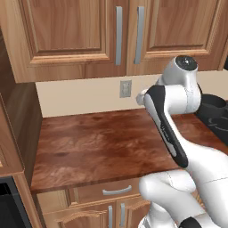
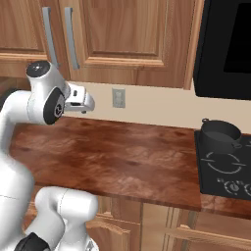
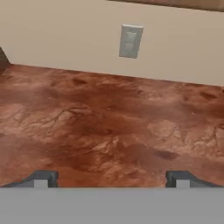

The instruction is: Open the cabinet and move the ladle to the pot. Then close the cabinet.

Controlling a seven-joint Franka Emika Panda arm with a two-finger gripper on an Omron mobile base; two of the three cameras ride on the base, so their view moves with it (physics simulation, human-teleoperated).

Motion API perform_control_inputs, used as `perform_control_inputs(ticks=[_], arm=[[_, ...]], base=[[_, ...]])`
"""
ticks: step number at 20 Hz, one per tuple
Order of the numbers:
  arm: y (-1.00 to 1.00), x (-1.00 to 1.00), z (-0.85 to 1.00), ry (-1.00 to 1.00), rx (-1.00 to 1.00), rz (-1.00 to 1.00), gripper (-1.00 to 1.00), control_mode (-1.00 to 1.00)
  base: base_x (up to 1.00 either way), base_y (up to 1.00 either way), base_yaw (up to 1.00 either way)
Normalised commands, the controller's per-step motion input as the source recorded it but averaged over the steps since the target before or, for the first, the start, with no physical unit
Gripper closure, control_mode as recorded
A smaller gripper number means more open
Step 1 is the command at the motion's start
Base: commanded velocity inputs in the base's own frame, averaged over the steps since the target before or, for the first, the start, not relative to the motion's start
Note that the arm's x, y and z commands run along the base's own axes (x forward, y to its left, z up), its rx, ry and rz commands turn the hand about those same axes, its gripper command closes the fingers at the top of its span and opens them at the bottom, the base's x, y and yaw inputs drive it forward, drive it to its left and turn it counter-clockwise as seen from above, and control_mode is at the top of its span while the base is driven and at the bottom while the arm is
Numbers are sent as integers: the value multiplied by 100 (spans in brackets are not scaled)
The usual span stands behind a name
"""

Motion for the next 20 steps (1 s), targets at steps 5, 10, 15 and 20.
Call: perform_control_inputs(ticks=[5,10,15,20], arm=[[18,-14,49,-31,-1,0,-100,-100],[19,0,58,-11,-4,0,-100,-100],[17,0,60,-4,-2,0,-100,-100],[16,0,56,0,0,0,-100,-100]], base=[[0,0,0],[0,0,0],[0,0,0],[0,0,0]])
